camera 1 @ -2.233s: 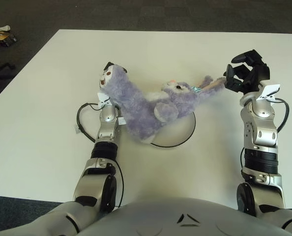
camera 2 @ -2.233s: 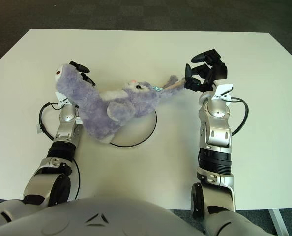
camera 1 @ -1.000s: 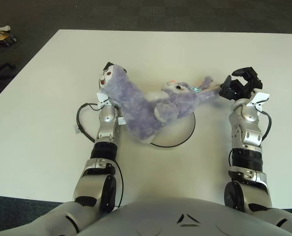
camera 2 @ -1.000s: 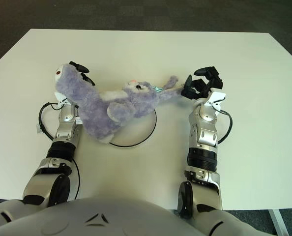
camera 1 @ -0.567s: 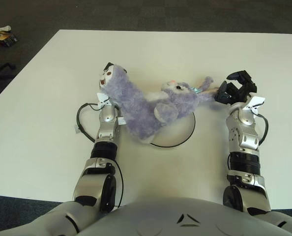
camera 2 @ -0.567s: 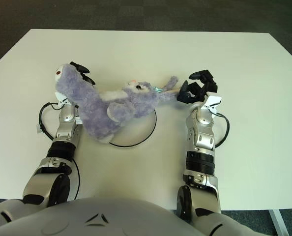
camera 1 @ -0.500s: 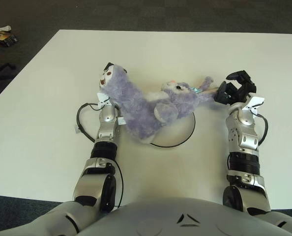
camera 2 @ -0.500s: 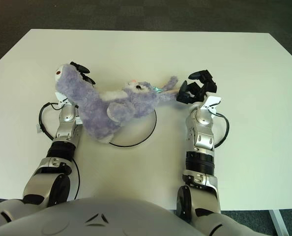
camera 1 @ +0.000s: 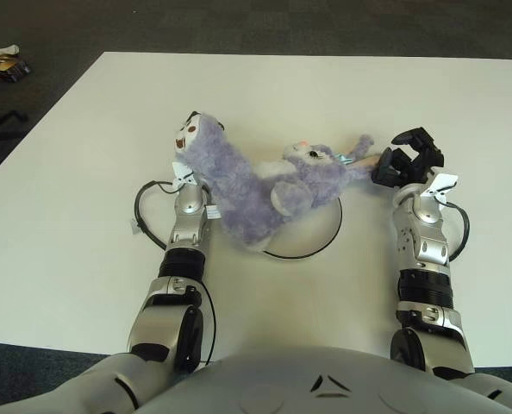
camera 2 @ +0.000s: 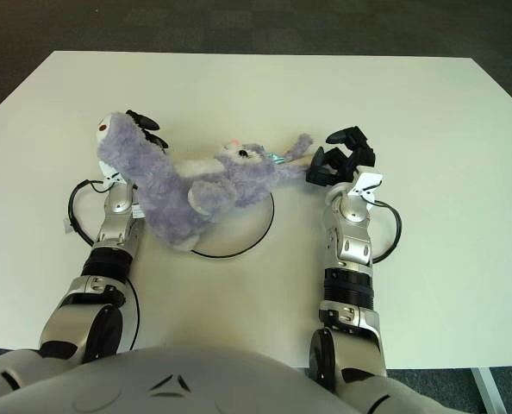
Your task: Put the doll into the plate.
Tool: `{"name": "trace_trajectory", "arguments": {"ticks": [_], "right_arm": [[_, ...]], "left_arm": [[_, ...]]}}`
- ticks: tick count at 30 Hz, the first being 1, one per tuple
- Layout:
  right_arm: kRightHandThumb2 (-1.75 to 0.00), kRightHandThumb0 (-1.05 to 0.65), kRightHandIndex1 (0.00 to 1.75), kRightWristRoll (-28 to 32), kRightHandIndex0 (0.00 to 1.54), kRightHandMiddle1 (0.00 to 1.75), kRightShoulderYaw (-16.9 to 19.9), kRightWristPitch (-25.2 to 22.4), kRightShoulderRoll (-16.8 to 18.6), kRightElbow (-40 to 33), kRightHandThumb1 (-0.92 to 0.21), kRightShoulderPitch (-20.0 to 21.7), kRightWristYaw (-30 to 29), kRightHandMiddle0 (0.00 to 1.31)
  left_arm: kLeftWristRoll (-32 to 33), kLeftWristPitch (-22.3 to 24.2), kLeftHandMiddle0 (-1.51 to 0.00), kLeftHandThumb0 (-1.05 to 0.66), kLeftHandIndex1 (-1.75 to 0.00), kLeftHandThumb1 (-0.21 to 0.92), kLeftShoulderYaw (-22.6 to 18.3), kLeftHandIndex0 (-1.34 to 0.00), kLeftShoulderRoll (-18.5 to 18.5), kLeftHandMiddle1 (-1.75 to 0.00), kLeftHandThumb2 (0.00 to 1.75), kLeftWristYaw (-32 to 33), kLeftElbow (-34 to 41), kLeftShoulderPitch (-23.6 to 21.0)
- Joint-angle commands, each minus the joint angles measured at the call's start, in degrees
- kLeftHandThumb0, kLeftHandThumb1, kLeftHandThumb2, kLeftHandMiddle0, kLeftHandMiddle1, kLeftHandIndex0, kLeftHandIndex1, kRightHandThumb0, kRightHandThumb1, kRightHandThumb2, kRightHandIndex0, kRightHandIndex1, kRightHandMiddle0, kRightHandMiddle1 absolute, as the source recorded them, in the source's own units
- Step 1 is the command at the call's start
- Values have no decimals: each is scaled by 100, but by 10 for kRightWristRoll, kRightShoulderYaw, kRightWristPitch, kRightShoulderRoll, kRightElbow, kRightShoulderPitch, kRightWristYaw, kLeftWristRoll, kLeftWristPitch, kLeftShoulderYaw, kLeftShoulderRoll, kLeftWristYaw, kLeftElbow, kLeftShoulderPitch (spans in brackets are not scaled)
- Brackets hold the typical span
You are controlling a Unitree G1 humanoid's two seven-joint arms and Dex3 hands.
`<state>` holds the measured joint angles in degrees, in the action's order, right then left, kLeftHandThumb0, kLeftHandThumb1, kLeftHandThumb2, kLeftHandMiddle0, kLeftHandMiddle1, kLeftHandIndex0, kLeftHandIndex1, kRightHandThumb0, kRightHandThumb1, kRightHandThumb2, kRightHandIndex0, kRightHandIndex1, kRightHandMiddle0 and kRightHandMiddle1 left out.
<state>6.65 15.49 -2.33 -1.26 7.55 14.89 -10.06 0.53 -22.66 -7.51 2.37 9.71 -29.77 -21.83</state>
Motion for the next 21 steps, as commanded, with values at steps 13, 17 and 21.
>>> {"name": "trace_trajectory", "arguments": {"ticks": [13, 17, 21], "right_arm": [[-174, 0, 167, 101, 94, 175, 44, -90, 3, -114, 8, -30, 9, 67], [-171, 0, 168, 110, 92, 175, 43, -109, 6, -141, 5, -40, 9, 65], [-168, 0, 168, 122, 89, 175, 40, -130, 7, -167, 1, -50, 12, 62]], "left_arm": [[9, 11, -64, -1, -175, 13, -5, -63, 4, -175, 153, -2, -14, 39], [14, 11, -64, -1, -175, 13, -6, -63, 6, -175, 153, -4, -14, 39], [12, 8, -63, -1, -175, 14, -3, -62, 4, -175, 153, -4, -19, 36]]}}
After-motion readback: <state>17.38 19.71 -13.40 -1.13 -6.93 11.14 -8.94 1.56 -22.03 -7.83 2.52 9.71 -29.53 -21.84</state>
